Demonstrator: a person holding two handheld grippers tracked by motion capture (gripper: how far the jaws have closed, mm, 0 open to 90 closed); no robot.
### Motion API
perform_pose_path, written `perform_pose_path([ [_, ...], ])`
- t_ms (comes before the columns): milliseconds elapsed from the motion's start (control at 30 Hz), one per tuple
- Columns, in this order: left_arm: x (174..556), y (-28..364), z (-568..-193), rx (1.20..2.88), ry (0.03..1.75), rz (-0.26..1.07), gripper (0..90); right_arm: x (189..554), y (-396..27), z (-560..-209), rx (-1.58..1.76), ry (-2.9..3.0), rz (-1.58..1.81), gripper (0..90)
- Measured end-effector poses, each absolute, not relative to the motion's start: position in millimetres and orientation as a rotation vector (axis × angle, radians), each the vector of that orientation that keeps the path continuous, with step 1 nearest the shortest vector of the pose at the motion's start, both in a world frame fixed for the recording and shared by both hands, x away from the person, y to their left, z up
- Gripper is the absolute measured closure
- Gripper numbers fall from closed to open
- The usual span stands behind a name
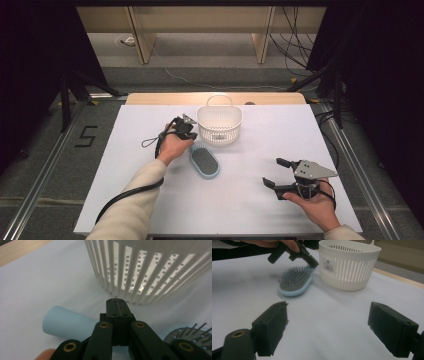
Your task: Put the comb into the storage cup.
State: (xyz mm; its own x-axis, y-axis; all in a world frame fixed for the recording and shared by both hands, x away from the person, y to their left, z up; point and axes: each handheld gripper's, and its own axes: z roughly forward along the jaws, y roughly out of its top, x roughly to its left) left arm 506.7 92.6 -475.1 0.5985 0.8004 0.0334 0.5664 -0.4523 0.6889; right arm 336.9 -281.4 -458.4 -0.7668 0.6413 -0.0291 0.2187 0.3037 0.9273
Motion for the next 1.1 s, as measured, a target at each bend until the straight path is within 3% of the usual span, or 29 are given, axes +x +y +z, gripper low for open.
perform_pose_path([
  [567,508.8,85.3,-474.7,2.286,1.120,0.451,89.9,337.9,-281.5,-459.8,0.775,2.188,1.450,17.1],
  [1100,474.5,117.9,-472.0,2.360,1.229,0.337,89.9,338.5,-281.6,-460.5,0.782,2.194,1.447,17.1],
])
